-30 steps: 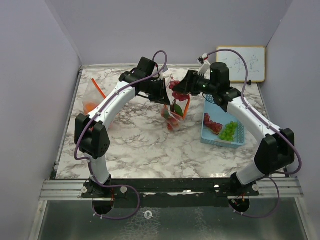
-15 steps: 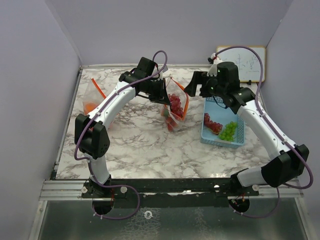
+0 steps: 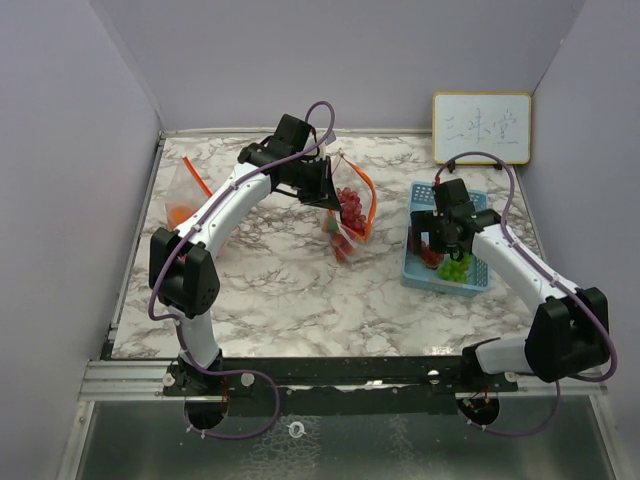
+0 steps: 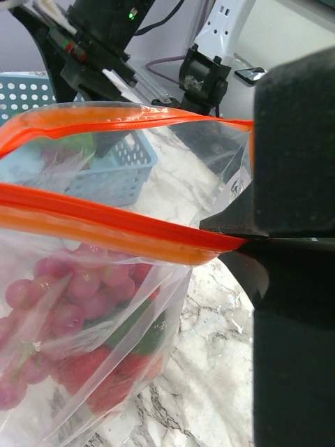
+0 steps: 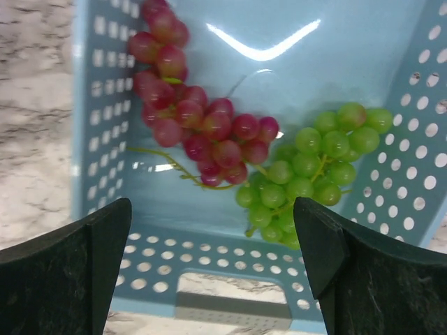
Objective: Place the food in the zip-top bag and seal the zipper
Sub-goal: Pick up the fake fruit from the bin.
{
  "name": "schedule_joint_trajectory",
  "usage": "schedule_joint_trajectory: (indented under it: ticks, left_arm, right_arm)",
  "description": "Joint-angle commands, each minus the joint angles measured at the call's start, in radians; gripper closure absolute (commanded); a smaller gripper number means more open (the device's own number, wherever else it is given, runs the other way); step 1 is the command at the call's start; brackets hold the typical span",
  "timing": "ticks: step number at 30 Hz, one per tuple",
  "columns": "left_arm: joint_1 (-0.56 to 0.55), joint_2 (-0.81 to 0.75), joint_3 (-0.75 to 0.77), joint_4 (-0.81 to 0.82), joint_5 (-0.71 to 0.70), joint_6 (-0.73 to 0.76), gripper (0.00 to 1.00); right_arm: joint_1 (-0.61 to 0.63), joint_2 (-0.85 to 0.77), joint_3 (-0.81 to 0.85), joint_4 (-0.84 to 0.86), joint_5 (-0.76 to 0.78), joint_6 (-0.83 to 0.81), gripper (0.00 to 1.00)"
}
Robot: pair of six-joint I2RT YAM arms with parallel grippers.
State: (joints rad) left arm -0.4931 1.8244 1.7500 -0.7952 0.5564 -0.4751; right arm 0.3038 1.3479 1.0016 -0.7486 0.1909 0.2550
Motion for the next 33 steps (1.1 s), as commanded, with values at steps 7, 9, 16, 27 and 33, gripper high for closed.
schedule_joint_trajectory:
  ticks: [7, 9, 16, 27, 33]
  left_arm:
    - [-0.005, -0.024, 0.008, -0.006, 0.017, 0.025, 1.00]
    - [-0.006, -0.022, 0.011, -0.008, 0.019, 0.026, 1.00]
    - [-0.004, -0.029, 0.011, -0.027, 0.003, 0.036, 1.00]
    - [-0.002, -0.020, 0.021, -0.031, 0.002, 0.033, 1.00]
    - [-0.002, 0.005, 0.041, -0.024, 0.008, 0.029, 1.00]
  right_arm:
    - [-0.061, 0.175, -0.033, 0.231, -0.047, -0.104, 0.00]
    - [-0.065, 0.228, -0.010, 0.251, -0.060, -0.125, 0.00]
    - [-0.115, 0.363, 0.018, 0.292, -0.115, -0.123, 0.12]
    - [-0.117, 0.149, 0.114, 0.168, -0.139, -0.103, 0.98]
    - [-0.096, -0.015, 0.242, 0.287, -0.622, -0.060, 0.98]
